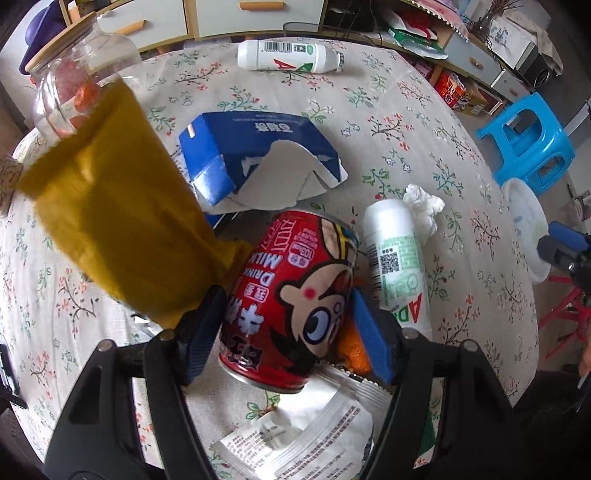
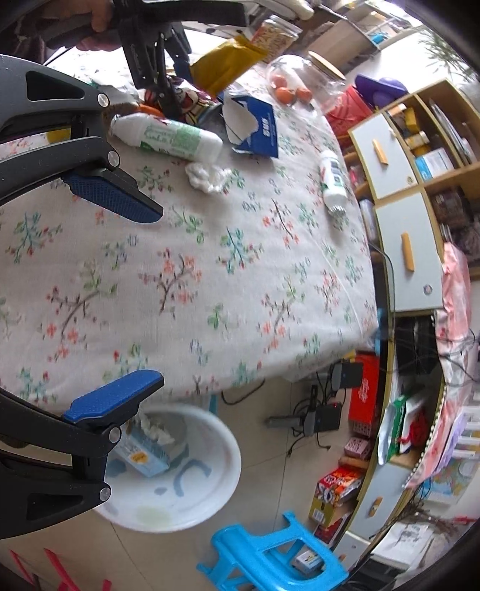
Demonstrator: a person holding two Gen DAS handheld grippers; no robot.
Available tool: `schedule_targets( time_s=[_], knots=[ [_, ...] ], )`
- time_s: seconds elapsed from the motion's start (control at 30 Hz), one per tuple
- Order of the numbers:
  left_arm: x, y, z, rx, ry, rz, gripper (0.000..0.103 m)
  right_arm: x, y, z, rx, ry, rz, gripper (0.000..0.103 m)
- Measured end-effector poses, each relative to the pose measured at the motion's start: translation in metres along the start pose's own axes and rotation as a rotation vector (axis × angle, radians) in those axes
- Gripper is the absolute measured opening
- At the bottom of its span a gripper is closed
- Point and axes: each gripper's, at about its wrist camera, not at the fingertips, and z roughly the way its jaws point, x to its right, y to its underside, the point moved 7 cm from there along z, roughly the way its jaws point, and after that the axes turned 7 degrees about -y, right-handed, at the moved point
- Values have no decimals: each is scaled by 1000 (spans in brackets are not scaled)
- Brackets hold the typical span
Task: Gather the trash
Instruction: 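Move the left gripper back to the table and grasp the red can, then grasp the white bottle with the right gripper while the left holds the can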
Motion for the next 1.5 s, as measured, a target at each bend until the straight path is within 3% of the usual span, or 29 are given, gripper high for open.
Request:
schedule_targets(
  time_s=[0.6,0.87,0.97,1.13,1.27,1.3,1.5],
  knots=[
    [-44,27,-49,81,55,-167,70,-125,-2,64,-97,-173,-77,83],
    [-68,46,-59,94,53,-251,70,-146,2,90,-143,-242,-12,82],
    [-77,52,-61,94,50,-274,70,-143,-3,92,-127,-252,21,77],
    [-86,59,-64,96,51,-299,70,-133,-8,95,-121,-235,48,51],
    [-87,62,-63,92,49,-303,70,-131,-1,106,-158,-248,62,46],
    [-87,62,-63,90,52,-308,70,-132,-1,106,-155,-239,53,37],
    [-83,60,-70,112,65,-313,70,-129,-8,78,-102,-266,17,37]
  ],
)
